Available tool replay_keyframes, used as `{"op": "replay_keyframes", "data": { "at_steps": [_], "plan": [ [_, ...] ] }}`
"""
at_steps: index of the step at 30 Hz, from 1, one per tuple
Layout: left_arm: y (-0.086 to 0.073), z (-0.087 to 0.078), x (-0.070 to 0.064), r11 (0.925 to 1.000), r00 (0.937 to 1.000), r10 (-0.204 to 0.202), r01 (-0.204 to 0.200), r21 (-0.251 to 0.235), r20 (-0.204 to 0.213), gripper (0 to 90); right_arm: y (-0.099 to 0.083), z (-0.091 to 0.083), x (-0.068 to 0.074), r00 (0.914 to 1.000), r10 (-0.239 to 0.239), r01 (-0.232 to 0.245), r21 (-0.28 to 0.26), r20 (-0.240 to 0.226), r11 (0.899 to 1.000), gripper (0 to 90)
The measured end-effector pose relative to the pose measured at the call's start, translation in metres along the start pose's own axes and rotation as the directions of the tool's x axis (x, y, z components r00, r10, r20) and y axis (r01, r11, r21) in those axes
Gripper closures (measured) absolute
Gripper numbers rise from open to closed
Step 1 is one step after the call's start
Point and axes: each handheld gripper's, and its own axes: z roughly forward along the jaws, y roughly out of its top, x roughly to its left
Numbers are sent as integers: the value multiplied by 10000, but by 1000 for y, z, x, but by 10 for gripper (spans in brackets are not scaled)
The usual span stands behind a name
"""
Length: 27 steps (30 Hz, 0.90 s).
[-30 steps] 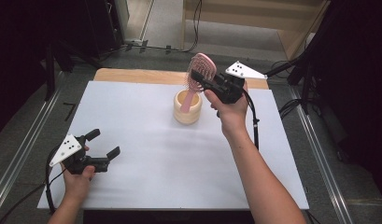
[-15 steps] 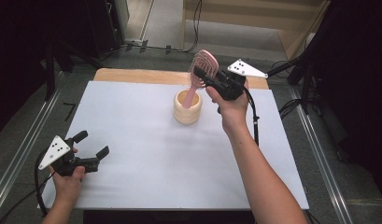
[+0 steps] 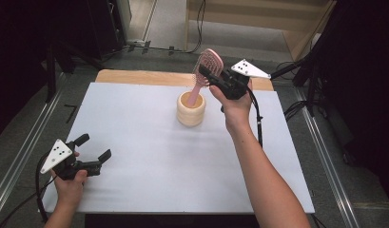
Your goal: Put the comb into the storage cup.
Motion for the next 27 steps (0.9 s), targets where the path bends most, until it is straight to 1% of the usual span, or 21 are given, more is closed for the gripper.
{"op": "replay_keyframes", "data": {
  "at_steps": [3, 5, 8, 13, 16, 20, 27],
  "plan": [
    [0, 0, 0, 10000, 10000, -37, 37, -34, 6, 0, -3, 2, -1, 10000, -94, 94, 49, 19, 9999, 621],
    [0, 0, 0, 10000, 10000, 21, -21, -6, -42, 0, -5, 3, -2, 9999, -108, 108, 58, 41, 9999, 621],
    [0, -1, -1, 9999, 9999, 119, -119, -14, -61, 0, -10, 6, -4, 10000, 77, -77, 48, 18, 10000, 621],
    [0, 0, -2, 9999, 9999, 141, -141, -16, -13, 0, -20, 10, -7, 9999, 40, -43, 257, 119, 9997, 621],
    [0, 0, -2, 9998, 9998, 177, -177, 1, -37, 0, -25, 11, -8, 9996, 184, -190, 313, 194, 9993, 621],
    [0, 0, -3, 9998, 9998, 215, -215, 11, -33, 0, -32, 13, -10, 9993, 258, -270, 416, 279, 9988, 621],
    [0, 0, -3, 9998, 9998, 214, -214, 12, -30, 0, -40, 18, -9, 9992, 258, -275, 592, 292, 9979, 620]
  ]
}}
